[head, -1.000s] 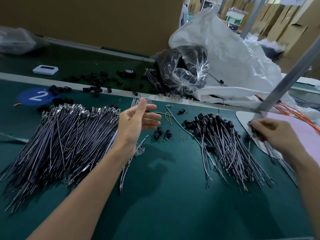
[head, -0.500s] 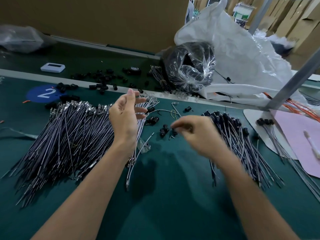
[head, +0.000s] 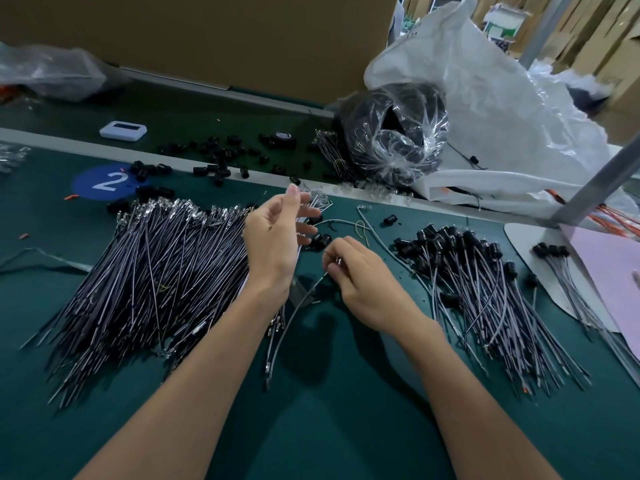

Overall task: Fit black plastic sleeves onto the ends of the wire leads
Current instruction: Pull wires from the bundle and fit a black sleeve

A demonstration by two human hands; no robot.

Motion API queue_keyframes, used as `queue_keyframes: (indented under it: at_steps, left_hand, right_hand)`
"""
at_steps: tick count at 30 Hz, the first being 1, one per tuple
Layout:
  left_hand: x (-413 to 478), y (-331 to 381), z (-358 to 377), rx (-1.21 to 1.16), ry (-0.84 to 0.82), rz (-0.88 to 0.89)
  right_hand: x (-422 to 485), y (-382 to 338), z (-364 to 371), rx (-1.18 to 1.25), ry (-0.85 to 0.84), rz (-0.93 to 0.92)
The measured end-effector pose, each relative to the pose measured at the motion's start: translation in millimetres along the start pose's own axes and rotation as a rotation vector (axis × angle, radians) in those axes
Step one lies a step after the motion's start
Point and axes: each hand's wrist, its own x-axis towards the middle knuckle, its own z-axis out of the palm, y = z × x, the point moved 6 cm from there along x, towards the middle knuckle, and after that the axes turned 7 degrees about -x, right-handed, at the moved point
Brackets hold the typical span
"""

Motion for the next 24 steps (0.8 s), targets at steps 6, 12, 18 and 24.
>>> queue_keyframes:
  at_steps: [6, 12, 18, 24]
  left_hand:
    - [-0.6, -3.1, 2.3, 0.062, -0.044, 0.012]
    - [-3.8, -6.5, 13.0, 0.153, -0.207, -0.025]
    - [-17.0, -10.7, 31.3, 0.275, -0.464, -0.040]
    - [-24.3, -14.3, 40.2, 0.252, -0.601, -0.114]
  right_hand:
    - [-2.7, 5.0, 9.6, -0.074, -0.069, -0.051]
    - [1.3, 17.0, -15.8, 0.220, 0.210, 0.031]
    - [-7.0, 51.8, -39.5, 0.652, 0.545, 0.295]
    - [-3.4, 44.1, -23.6, 1.197, 0.318, 0.278]
